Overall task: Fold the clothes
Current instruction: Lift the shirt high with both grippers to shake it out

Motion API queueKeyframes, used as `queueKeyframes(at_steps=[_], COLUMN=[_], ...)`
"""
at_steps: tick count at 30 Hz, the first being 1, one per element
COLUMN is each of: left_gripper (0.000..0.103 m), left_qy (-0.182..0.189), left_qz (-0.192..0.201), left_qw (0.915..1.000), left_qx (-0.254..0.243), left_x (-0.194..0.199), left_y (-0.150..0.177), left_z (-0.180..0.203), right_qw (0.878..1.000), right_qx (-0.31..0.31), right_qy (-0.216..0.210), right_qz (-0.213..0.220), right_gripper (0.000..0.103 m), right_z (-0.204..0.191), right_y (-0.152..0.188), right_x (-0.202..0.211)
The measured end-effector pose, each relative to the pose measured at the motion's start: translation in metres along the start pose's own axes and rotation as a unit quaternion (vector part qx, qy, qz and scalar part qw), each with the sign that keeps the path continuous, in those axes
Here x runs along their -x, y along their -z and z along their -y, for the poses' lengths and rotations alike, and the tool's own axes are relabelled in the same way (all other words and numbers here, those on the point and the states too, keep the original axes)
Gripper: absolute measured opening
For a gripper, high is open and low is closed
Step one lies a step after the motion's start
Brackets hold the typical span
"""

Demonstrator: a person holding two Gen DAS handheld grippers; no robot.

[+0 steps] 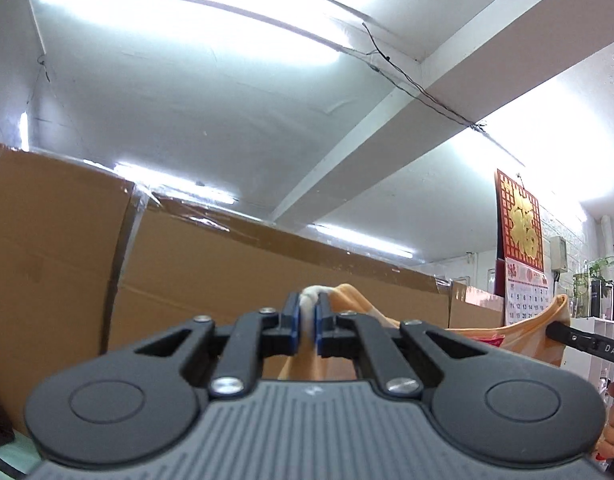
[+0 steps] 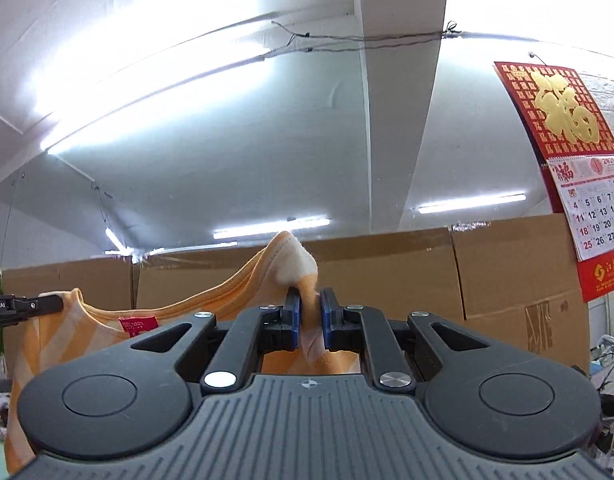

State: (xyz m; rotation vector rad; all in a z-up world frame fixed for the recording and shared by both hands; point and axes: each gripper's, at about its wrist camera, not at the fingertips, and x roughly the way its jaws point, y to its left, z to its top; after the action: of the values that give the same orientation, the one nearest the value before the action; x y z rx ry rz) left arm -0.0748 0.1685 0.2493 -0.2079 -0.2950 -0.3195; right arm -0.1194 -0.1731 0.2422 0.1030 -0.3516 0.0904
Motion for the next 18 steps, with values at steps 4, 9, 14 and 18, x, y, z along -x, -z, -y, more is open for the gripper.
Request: queueKeyframes(at_steps=[4, 9, 14, 18], left_gripper=[0.001, 0.0, 0.002, 0.007], left_qy=[-0.019, -0.047, -0.044, -0.017], left_qz=[0.016, 0.064, 0.06, -0.051], left_qw=[0.9996, 0.9965, 0.9964, 0.9974], left_qx=[-0.01, -0.026, -0.041, -0.047], left_x=[-0.003, 0.01, 0.021, 0.018], left_y=[-0.02, -0.048, -0.065, 0.005], left_z=[0.012, 0.025, 0.033, 0.034], right_qw=[1.0, 0.998, 0.996, 0.999], right_qx=[0.008, -0.007, -0.011, -0.005], right_qy=[0.002, 0.009, 0.024, 0.039], right_qz=[0.021, 0.056, 0.079, 0.015], right_gripper=[0.012, 0.011, 0.004, 0.007], right_z=[-0.008, -0.011, -0.014, -0.019], right_y=[-0.012, -0.026, -0.04, -0.003], right_x=[-0.002, 0.003, 0.007, -0.007])
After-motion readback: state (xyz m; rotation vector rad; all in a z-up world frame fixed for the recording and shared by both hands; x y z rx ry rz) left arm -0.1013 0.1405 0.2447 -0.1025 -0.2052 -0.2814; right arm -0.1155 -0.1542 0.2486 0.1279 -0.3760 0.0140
